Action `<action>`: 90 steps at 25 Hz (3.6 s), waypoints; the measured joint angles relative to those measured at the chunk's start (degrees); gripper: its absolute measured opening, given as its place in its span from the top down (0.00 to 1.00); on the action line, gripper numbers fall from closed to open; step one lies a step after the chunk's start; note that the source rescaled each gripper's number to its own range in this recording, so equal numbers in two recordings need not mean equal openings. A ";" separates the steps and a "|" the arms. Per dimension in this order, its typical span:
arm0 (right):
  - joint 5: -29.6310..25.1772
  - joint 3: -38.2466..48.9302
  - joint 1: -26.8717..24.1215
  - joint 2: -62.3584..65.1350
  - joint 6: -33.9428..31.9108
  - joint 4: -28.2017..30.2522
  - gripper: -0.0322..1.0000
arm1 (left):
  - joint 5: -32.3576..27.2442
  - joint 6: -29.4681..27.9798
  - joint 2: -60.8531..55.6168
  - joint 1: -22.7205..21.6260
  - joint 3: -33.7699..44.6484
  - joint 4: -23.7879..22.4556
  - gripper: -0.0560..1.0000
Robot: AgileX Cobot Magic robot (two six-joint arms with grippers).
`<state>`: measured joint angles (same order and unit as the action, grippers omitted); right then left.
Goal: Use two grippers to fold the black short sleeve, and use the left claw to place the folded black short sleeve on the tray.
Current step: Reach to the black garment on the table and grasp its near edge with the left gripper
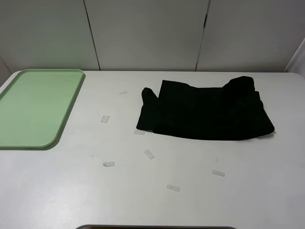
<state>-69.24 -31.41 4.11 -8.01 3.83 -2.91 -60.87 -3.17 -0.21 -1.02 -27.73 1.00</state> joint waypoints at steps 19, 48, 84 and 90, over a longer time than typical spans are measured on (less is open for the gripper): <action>10.00 3.23 -2.17 8.32 -1.69 2.91 0.00 | 0.00 0.00 0.00 0.00 0.00 0.00 0.01; 10.05 3.23 -2.82 8.26 -11.49 9.58 0.00 | 0.00 0.00 0.00 0.00 0.00 0.00 0.01; 10.05 3.23 -2.82 8.26 -11.49 9.58 0.00 | 1.29 -2.34 20.67 0.00 -9.29 0.78 0.01; 10.05 3.23 -2.82 8.26 -11.49 9.58 0.00 | 4.41 -2.16 41.39 0.00 -17.73 2.46 0.01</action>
<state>-59.20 -28.18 1.30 0.25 -7.66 6.67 -56.46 -5.33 41.17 -1.02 -45.46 3.46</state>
